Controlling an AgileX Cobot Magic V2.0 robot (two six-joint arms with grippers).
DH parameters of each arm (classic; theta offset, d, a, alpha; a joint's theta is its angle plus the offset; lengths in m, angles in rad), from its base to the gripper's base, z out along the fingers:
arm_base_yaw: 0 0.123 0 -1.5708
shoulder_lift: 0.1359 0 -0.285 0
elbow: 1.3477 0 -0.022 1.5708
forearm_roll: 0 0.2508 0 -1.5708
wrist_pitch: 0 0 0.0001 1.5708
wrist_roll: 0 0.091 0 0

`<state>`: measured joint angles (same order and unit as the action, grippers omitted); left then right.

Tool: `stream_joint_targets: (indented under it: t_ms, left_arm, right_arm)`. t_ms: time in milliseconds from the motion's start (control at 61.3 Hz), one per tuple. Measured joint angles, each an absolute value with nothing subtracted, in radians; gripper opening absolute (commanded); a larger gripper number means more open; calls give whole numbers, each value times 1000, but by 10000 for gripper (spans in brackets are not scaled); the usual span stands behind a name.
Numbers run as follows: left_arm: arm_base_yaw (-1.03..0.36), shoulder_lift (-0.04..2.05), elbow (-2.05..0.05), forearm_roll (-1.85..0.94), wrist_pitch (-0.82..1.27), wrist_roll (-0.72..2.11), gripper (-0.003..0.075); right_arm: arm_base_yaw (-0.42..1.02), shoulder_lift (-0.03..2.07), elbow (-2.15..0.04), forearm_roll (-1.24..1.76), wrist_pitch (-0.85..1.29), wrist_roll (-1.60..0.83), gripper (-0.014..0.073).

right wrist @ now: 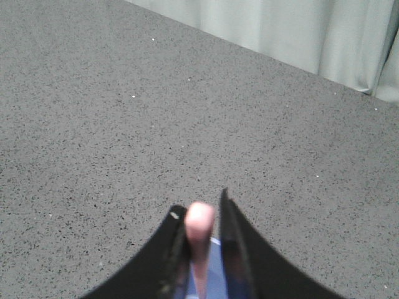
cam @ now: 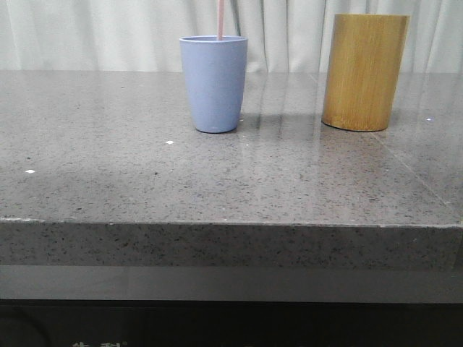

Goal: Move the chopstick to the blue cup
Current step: 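Pull the pink chopstick up with the right gripper and carry it over the blue cup, then lower the chopstick into the blue cup and open the right gripper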

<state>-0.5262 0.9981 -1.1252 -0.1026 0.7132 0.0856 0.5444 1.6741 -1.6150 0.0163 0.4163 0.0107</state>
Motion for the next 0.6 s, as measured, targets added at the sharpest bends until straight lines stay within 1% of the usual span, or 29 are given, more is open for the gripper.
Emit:
stream_joint_targets:
  t_ms: [49, 131, 277, 604]
  left_arm:
    - [-526, 998, -1125, -103, 713, 86, 389]
    - [-526, 1004, -1125, -103, 712, 86, 389]
    - [-526, 1020, -1125, -103, 710, 86, 389]
    - [-526, 1022, -1125, -103, 693, 86, 389]
  right_arm:
    - [544, 1676, -1615, 16, 416, 11, 400]
    - [544, 1676, -1615, 16, 420, 11, 449]
    - [544, 1663, -1639, 16, 466, 11, 447]
    - [542, 1523, -1655, 32, 649, 9, 447]
